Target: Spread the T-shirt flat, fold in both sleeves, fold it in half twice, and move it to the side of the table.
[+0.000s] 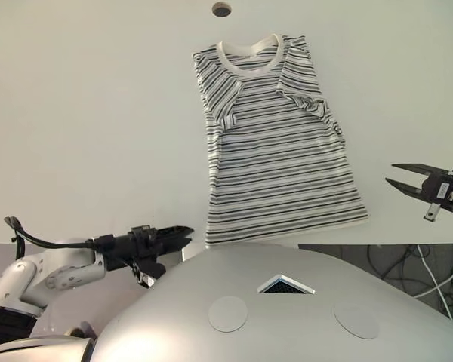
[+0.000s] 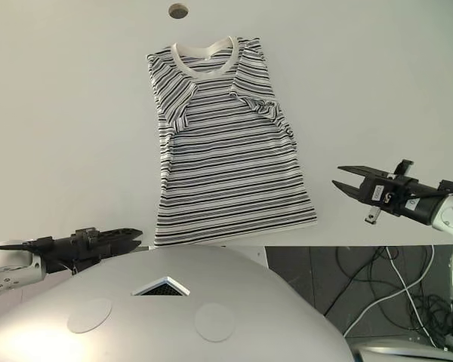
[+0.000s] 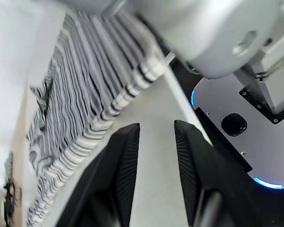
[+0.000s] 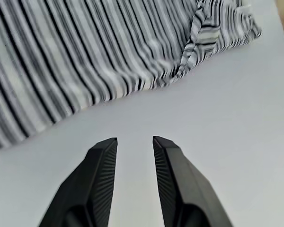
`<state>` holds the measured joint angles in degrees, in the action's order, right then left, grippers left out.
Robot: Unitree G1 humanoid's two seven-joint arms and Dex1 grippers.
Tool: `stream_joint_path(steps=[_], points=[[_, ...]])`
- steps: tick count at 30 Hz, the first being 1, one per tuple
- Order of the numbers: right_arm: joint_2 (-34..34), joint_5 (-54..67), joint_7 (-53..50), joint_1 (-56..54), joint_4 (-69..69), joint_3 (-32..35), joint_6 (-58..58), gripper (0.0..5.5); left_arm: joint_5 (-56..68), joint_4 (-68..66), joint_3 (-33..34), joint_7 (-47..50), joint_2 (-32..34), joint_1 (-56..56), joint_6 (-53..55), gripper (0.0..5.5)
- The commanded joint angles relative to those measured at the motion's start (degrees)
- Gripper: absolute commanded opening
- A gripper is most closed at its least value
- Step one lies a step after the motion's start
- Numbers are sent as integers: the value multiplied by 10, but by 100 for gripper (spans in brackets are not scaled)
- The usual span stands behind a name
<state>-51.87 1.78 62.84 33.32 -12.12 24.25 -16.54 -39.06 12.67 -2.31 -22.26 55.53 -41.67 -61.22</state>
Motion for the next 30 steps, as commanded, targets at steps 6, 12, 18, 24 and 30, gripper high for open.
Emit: stream_joint_path(steps=[6, 12, 18, 24, 30], points=[[-6, -5, -31, -27, -15, -42, 11, 142, -116, 6, -20, 47, -19, 39, -54, 138], [-2, -12, -49, -26, -9, -55, 6, 142, -90, 26, -33, 59, -31, 64, -51, 138], [-3, -14, -60, -24, 1, -58, 9, 146, -2, 54, -28, 43, -19, 50, -21, 155], [-7, -16, -66, -38, 3, -73, 12, 146, 16, 56, -63, -2, -8, 61, -2, 229], [-11, -13, -61, -40, -3, -74, 17, 146, 26, 59, -82, -39, 17, 56, 10, 229]])
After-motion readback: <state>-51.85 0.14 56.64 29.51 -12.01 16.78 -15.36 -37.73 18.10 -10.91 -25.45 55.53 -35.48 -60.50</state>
